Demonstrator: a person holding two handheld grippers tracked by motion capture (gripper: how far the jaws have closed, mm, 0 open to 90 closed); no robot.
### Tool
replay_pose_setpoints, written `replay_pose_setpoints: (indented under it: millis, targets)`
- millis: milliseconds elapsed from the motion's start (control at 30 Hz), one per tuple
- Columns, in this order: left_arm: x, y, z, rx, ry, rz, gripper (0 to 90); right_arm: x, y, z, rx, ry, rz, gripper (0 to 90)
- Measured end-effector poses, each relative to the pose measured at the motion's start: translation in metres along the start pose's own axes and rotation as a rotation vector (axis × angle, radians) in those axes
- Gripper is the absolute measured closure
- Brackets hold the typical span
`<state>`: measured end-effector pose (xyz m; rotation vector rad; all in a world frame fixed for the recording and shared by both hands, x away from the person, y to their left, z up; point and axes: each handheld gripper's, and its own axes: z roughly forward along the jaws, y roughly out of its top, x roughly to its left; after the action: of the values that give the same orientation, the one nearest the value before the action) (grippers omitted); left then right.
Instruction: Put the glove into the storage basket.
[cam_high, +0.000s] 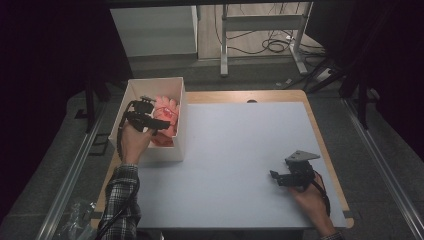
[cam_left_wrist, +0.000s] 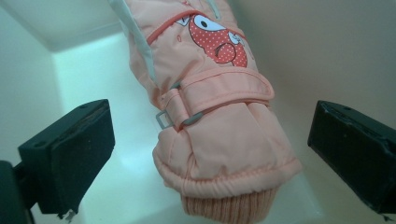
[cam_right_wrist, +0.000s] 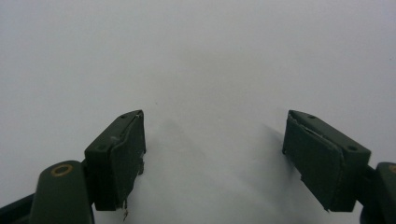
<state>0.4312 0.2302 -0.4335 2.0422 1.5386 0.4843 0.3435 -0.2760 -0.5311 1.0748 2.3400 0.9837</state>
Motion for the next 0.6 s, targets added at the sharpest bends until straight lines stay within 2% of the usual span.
replay_pose_setpoints:
  millis: [367,600]
  targets:
    - [-0.001,-0.005,-0.019,-0.07,-0.036,0.033,0.7,0.0,0.0,0.0,0.0,0.0,0.0,21.5]
    - [-0.002,-0.007,-0.03,-0.095,-0.051,0.044,0.7,0.0,0.0,0.0,0.0,-0.001,-0.001,21.3]
